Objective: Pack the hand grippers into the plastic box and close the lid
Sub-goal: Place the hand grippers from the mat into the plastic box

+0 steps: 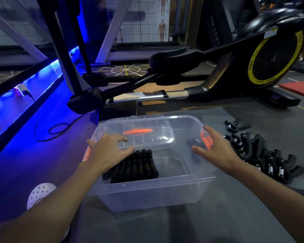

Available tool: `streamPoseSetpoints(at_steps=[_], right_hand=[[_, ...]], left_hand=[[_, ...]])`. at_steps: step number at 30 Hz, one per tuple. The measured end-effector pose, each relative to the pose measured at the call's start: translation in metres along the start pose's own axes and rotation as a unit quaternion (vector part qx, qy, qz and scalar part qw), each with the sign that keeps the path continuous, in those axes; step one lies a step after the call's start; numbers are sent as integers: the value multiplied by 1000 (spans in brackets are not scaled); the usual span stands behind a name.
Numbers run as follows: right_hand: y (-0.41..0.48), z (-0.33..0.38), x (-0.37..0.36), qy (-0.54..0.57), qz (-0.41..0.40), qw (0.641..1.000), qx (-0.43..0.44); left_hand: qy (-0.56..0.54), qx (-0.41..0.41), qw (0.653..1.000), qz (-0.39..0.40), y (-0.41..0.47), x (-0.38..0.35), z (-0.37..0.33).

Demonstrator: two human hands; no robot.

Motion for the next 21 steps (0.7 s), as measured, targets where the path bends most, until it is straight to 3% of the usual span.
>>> streamPoseSetpoints(at_steps=[21], right_hand=[[-26, -46, 22, 8, -19, 999, -41]], left_hand=[[29, -50, 998, 26, 4, -21, -52]])
Point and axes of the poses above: each hand's wrist, its own y-axis towards the middle knuckle, its own x-axis out of the back of the hand, z = x × y, the point moved 10 cm from there along y, towards the middle knuckle, and after that the axes turned 13 degrees about z, right-handed, at the moved point
